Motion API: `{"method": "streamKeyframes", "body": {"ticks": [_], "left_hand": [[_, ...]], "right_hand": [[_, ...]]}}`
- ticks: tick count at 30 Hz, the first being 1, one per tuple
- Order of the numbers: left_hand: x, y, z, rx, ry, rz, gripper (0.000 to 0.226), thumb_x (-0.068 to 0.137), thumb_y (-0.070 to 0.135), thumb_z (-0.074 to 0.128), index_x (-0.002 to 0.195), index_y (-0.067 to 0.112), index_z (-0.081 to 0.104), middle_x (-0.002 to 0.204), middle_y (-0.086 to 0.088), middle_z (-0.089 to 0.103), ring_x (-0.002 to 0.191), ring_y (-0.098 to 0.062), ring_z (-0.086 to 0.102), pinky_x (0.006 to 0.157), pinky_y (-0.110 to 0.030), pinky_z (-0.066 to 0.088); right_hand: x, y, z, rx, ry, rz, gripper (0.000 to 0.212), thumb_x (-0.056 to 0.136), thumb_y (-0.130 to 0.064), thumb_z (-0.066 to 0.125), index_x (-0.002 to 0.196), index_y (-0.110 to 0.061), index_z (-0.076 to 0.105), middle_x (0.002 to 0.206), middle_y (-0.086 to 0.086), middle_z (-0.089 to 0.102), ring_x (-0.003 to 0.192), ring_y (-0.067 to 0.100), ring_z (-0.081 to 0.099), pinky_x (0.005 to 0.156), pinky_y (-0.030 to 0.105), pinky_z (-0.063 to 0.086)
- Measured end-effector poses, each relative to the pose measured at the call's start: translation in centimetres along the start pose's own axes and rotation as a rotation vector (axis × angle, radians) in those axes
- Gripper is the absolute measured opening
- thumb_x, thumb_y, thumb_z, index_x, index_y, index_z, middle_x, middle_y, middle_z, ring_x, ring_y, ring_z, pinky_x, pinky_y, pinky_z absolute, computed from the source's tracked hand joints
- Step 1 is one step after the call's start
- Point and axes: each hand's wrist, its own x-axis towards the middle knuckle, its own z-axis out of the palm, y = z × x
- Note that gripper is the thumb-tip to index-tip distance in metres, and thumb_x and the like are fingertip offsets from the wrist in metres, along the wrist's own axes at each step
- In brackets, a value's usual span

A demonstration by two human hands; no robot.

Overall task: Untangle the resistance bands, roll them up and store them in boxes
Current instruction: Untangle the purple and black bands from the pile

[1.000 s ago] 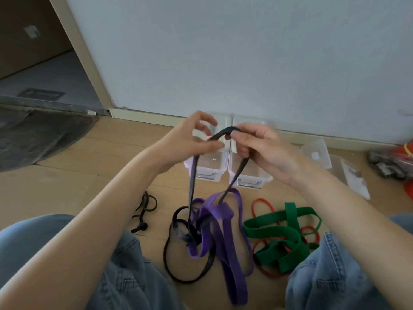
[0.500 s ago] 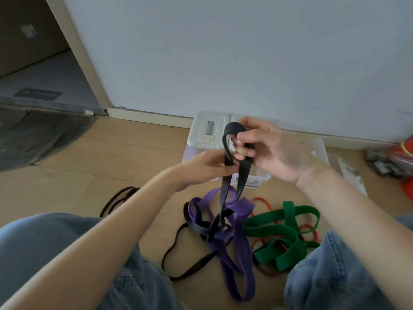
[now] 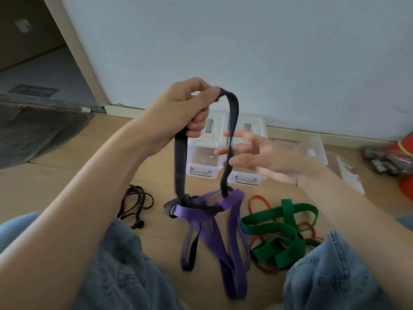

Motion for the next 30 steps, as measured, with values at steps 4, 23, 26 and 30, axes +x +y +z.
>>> {"method": "streamKeyframes", "body": {"ticks": [4,23,26,30], "left_hand": [[0.7,-2.2,1.0,0.274,-0.031,-0.025,0.016,0.091,0.029,0.057,0.085,0.015,0.056,0.049,0.011,0.042,0.043,-0.006,0.037,0.044,-0.016,0.036],[-0.7,-1.3,0.9,0.281,-0.248,-0.074,0.019,0.095,0.025,0.051,0.084,0.013,0.062,0.054,0.01,0.045,0.046,-0.006,0.04,0.052,-0.019,0.044],[-0.2,-2.7,0.3,0.435,-0.201,-0.051,0.01,0.087,0.022,0.063,0.079,0.02,0.058,0.063,0.008,0.055,0.054,-0.003,0.053,0.054,-0.014,0.045],[-0.9,-7.5,0.4,0.764,-0.456,-0.36,0.01,0.09,0.019,0.057,0.094,0.011,0.061,0.09,0.001,0.063,0.084,-0.008,0.059,0.07,-0.014,0.046]], "right_hand": [[0.3,-0.7,1.2,0.048,0.068,-0.143,0.037,0.072,-0.032,0.075,0.106,-0.024,0.064,0.086,-0.002,0.07,0.082,0.011,0.065,0.085,0.033,0.052],[0.1,-0.7,1.6,-0.037,-0.004,-0.119,0.049,0.077,-0.021,0.074,0.12,-0.026,0.052,0.116,-0.008,0.061,0.088,0.014,0.066,0.066,0.019,0.05],[0.0,-1.7,1.3,0.055,0.137,-0.178,0.005,0.088,-0.013,0.061,0.086,-0.012,0.065,0.065,-0.001,0.065,0.049,0.008,0.051,0.045,0.015,0.038],[-0.4,-3.1,-0.6,0.528,0.332,-0.372,0.037,0.093,-0.001,0.044,0.07,-0.015,0.069,0.058,0.0,0.059,0.045,0.009,0.045,0.044,0.015,0.036]]}}
